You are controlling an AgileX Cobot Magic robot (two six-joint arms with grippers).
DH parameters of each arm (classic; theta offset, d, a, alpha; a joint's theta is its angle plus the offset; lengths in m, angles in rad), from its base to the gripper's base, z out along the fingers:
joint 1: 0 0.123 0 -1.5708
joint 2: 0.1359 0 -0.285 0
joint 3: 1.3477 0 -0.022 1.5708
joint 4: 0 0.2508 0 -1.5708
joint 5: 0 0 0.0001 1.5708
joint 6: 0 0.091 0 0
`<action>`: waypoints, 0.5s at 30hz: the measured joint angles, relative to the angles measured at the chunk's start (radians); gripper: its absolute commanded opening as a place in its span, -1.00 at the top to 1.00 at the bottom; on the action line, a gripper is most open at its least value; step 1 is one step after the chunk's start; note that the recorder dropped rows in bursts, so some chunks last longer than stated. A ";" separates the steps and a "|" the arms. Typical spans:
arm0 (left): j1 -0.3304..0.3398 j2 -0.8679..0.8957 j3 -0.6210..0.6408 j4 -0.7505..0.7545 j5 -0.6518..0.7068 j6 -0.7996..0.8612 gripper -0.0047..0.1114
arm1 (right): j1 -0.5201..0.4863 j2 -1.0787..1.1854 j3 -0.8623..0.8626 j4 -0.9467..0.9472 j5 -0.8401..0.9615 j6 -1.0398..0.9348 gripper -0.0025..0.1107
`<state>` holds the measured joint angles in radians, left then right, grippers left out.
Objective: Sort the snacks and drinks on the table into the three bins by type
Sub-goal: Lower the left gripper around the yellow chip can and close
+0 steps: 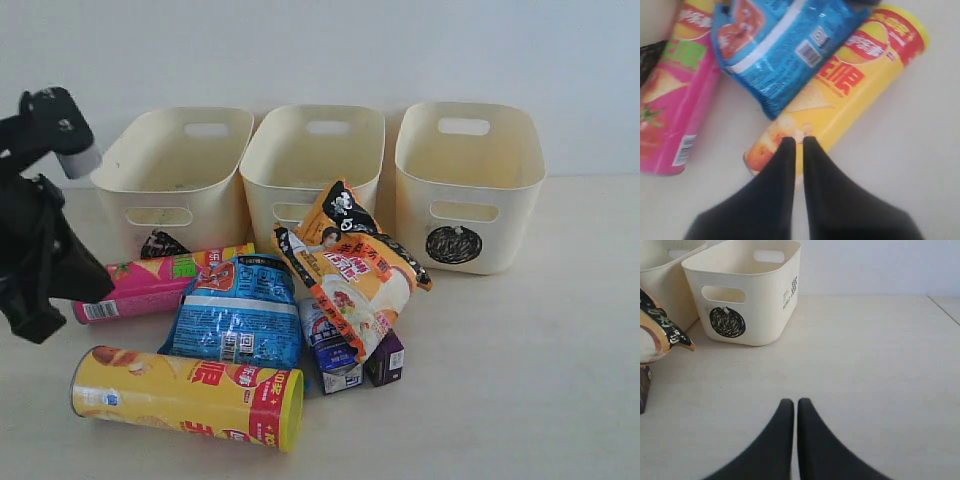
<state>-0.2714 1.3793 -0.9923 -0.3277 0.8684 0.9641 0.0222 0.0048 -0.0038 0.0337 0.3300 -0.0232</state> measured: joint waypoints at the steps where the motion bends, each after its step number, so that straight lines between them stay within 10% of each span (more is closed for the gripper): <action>1: -0.009 0.019 -0.003 -0.005 0.017 0.056 0.85 | 0.000 0.000 0.000 0.000 0.000 0.000 0.96; 11: -0.059 0.221 -0.039 -0.015 0.073 0.387 0.84 | 0.000 0.000 0.000 0.000 0.000 0.000 0.96; 14: -0.061 0.271 -0.058 -0.015 0.098 0.418 0.60 | 0.000 0.000 0.000 0.000 0.000 0.000 0.96; 15: -0.061 0.282 -0.063 -0.015 0.103 0.425 0.20 | 0.000 0.000 0.000 0.000 0.000 0.000 0.96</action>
<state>-0.3321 1.6610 -1.0549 -0.3432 0.9719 1.3887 0.0222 0.0048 -0.0038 0.0337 0.3300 -0.0232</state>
